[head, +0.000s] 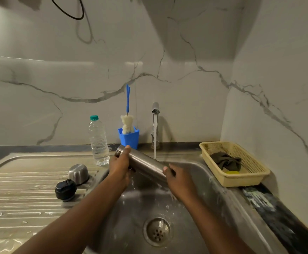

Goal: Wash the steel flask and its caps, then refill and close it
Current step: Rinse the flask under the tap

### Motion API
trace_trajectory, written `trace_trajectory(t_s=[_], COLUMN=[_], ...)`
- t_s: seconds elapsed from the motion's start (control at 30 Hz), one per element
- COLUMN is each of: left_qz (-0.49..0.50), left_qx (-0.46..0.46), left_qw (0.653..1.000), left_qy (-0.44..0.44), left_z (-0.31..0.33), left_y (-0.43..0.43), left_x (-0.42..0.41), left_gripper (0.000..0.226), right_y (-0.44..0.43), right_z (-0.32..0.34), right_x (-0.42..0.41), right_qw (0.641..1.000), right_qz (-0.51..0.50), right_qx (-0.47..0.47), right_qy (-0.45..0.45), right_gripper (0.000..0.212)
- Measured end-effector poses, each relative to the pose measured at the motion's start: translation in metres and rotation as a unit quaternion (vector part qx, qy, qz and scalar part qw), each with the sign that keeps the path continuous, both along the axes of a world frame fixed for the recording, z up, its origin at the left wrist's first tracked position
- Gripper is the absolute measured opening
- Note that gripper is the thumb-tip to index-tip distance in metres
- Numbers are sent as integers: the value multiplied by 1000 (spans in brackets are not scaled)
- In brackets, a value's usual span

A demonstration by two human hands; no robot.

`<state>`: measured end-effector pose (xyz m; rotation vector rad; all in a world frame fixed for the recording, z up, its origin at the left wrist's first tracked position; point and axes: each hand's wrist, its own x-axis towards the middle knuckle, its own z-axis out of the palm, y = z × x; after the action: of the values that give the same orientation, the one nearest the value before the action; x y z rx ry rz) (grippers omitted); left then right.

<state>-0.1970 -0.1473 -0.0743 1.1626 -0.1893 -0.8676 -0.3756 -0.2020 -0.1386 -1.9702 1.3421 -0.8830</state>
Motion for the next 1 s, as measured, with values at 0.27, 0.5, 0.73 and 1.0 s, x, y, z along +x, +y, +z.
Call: trace_trajectory(t_s=[0.27,0.5,0.73,1.0], left_qz=[64,58,25,-105], left_qx=[-46,-56,-43,55], left_qw=[997,997,998,978], left_qy=[16,-14,-30,-171], left_z=[-2,-2,1,-10], left_y=[7,7,10,1], left_x=[11,5,3,-30], left_gripper=[54,50,52,38], right_y=[-2,0,3,18], right_z=[1,5,6,12], right_x=[6,9,11,8], right_qw=[966,975,947,995], right_qz=[-3,-15,10,85], right_qx=[162,102,222,-33], right_qy=[-201,-196,-233,44], right_gripper=[25,26,50,34])
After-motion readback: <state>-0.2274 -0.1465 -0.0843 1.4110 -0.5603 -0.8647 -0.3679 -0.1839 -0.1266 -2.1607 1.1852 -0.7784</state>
